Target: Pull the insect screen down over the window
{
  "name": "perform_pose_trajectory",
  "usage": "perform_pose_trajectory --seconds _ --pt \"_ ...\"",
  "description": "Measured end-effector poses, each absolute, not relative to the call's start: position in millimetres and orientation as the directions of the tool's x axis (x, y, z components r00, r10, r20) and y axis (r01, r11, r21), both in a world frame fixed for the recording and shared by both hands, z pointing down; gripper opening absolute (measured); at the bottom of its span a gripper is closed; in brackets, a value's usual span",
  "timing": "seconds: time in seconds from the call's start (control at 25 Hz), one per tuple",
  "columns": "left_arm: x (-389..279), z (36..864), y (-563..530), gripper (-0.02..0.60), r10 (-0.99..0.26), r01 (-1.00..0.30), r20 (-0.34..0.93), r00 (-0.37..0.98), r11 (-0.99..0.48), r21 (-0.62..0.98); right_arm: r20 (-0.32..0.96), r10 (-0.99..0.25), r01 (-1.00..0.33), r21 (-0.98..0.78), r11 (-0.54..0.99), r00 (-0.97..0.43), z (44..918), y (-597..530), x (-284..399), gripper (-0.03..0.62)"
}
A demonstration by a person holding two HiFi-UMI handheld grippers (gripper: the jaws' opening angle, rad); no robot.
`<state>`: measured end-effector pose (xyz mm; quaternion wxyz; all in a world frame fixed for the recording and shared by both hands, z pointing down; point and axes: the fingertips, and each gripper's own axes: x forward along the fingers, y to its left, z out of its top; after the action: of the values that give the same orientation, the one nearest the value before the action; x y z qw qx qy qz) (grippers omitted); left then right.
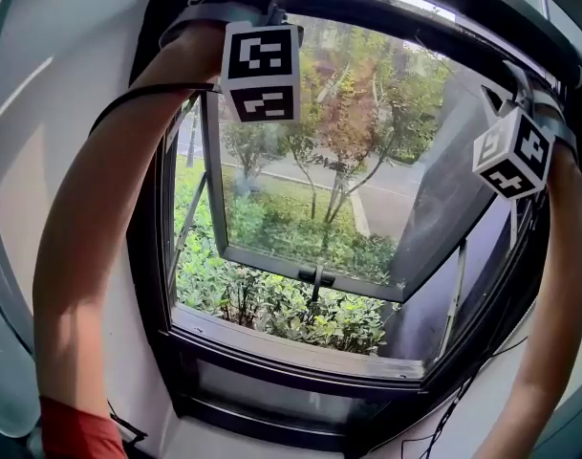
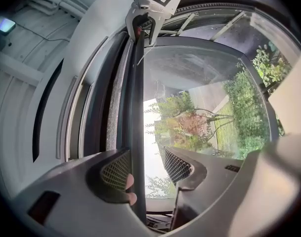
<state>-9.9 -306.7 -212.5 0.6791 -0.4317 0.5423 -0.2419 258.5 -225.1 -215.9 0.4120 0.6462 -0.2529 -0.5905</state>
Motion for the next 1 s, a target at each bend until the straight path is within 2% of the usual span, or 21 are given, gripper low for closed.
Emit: perform_pose_trajectory --seconds 1.0 --pt "-16.5 -151.0 -307.5 0.214 -0.809 -0.105 -0.506 0.298 0.499 -0.860 -0.563 -0.817 0.211 0.820 -0.533 0.125 -156.9 -223.6 254.6 0.179"
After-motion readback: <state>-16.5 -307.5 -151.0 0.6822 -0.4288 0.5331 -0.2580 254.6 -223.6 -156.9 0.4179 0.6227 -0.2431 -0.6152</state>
